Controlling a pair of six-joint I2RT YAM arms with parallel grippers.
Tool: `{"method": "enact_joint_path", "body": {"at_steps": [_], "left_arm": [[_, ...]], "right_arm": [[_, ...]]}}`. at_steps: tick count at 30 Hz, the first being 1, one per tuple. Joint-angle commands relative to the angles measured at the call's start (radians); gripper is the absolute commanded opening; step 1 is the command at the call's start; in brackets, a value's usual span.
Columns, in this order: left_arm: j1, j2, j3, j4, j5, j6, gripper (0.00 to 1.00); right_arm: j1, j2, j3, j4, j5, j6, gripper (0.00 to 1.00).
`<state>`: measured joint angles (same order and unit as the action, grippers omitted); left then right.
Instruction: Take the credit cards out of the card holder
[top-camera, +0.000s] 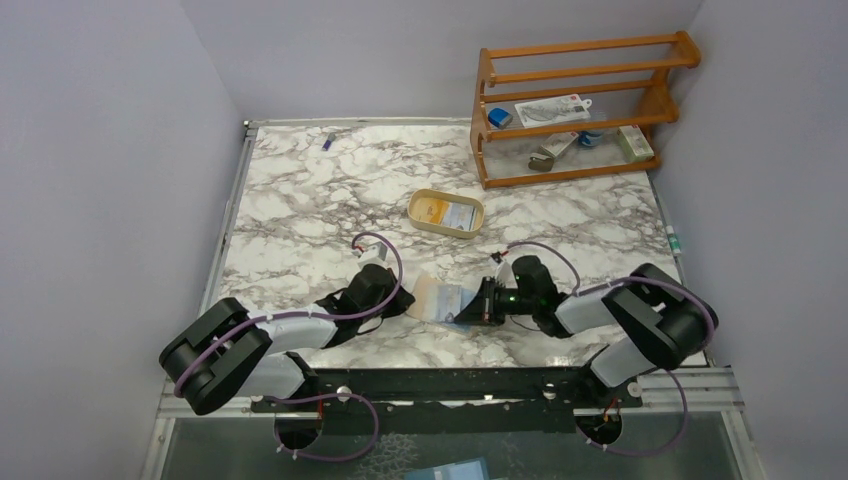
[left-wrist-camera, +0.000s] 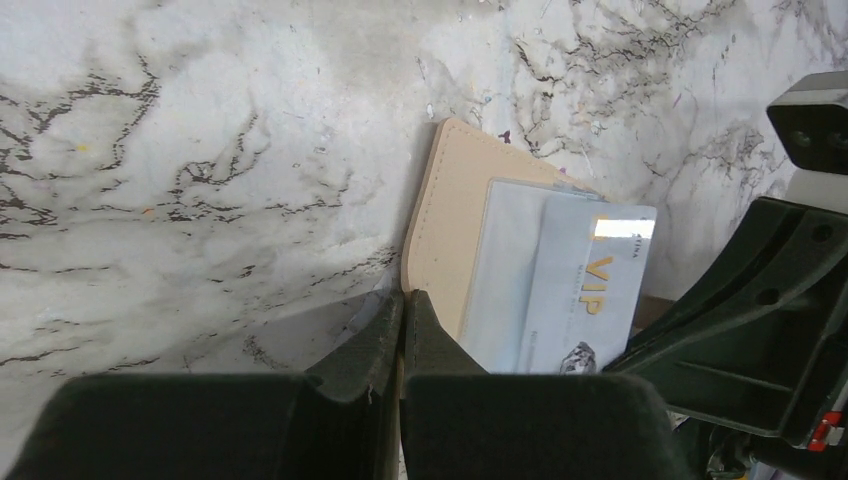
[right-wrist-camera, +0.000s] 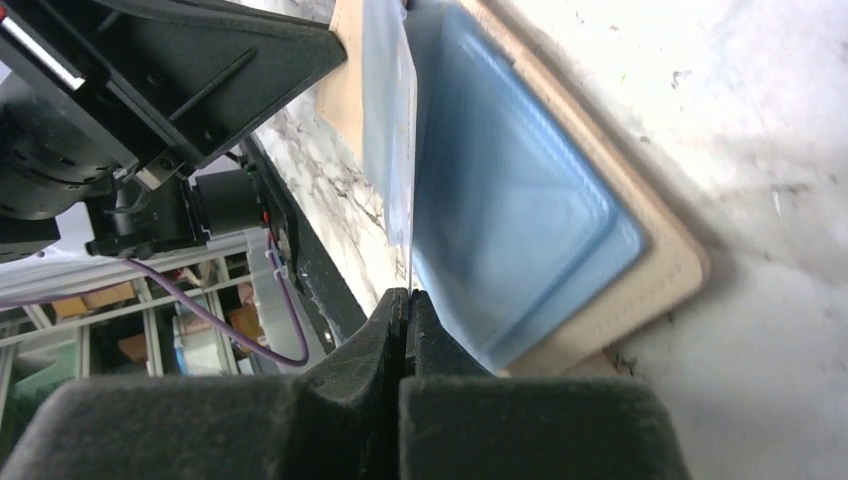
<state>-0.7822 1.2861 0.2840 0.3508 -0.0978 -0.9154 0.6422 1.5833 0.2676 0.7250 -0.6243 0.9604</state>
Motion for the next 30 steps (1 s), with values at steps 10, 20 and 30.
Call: {"method": "enact_joint_path", "body": {"at_steps": [10,20,30], "left_arm": [[0.020,0.016,-0.048,-0.155,-0.055,0.036,0.00],[0.023,0.020,-0.044,-0.146,-0.048,0.037,0.00],[0.023,-0.009,-0.030,-0.167,-0.052,0.043,0.00]], "right_arm": [[-0.011,-0.344,-0.060,-0.493,0.180,-0.080,0.01],[-0.015,-0.582,0.134,-0.796,0.294,-0.136,0.01],[-0.126,-0.278,0.446,-0.691,0.238,-0.199,0.01]]}}
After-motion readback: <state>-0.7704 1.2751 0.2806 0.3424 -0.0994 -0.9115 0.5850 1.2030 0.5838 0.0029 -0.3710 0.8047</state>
